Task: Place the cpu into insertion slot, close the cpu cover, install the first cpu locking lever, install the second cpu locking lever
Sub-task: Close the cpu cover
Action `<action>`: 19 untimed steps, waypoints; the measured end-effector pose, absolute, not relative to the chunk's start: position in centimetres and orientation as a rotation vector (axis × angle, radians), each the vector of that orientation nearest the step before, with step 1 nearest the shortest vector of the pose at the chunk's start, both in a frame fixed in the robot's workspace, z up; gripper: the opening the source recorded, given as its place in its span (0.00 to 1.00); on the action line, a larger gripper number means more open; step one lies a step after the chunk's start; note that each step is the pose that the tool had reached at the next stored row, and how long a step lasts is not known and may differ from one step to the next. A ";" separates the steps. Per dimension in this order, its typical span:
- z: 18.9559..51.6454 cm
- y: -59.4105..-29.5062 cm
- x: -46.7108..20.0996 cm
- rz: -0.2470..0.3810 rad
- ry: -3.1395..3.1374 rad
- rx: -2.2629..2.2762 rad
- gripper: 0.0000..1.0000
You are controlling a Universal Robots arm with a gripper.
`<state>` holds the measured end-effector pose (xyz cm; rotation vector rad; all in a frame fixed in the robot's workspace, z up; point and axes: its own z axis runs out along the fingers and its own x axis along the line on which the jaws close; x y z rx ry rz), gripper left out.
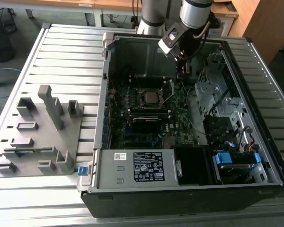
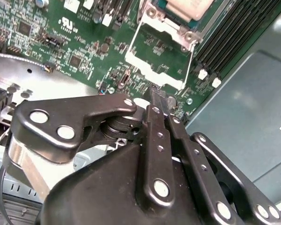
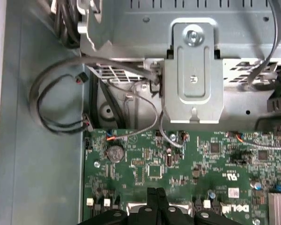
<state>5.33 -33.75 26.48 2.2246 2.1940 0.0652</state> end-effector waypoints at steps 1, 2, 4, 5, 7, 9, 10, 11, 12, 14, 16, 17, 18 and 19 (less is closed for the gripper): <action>26.5 -33.8 5.5 0.065 2.194 2.225 0.11; 26.5 -33.8 5.7 0.065 2.194 2.225 0.11; 26.5 -33.7 6.0 0.065 2.194 2.224 0.11; 26.4 -33.7 6.1 0.065 2.194 2.225 0.11; 26.2 -33.8 6.1 0.065 2.194 2.225 0.11; 25.9 -33.8 6.1 0.065 2.194 2.225 0.11; 25.7 -33.8 6.1 0.065 2.194 2.225 0.11; 25.5 -33.8 6.1 0.065 2.194 2.225 0.11; 25.4 -33.8 6.1 0.065 2.194 2.225 0.11; 25.0 -33.8 6.1 0.065 2.194 2.225 0.11; 24.6 -33.8 6.1 0.065 2.194 2.225 0.11; 24.5 -33.8 6.1 0.065 2.194 2.225 0.11; 24.3 -33.8 6.1 0.065 2.194 2.225 0.11; 24.2 -33.8 6.1 0.065 2.194 2.225 0.11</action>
